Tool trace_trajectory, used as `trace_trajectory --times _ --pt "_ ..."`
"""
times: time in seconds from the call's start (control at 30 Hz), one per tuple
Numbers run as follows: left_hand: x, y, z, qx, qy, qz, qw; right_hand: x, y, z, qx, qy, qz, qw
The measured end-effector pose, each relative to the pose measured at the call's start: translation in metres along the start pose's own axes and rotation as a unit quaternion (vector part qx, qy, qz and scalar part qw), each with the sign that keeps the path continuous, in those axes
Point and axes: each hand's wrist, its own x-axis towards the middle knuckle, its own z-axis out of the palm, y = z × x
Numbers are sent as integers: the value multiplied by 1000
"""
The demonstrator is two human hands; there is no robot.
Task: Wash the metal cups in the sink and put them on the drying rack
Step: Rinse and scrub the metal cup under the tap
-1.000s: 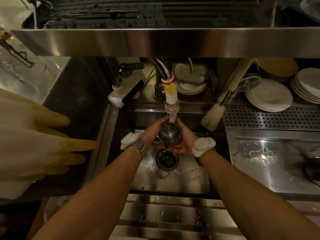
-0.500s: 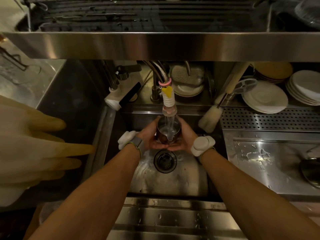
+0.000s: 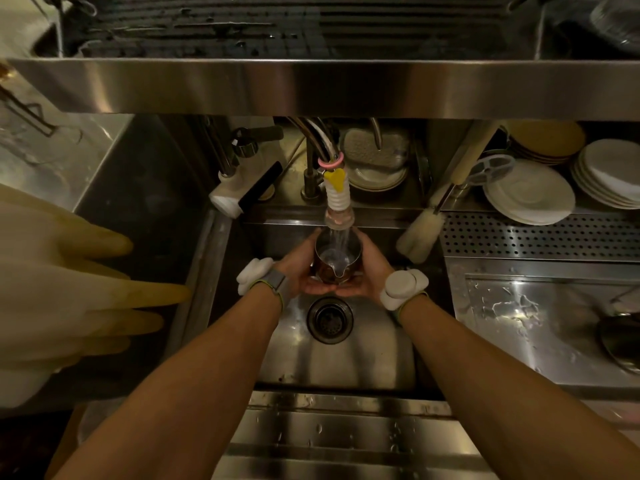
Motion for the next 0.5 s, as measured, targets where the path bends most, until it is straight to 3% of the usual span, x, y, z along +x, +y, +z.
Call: trace_trajectory --times 0.5 --pt "12 1 -2 21 2 10 1000 0 -2 -2 -30 7 -9 999"
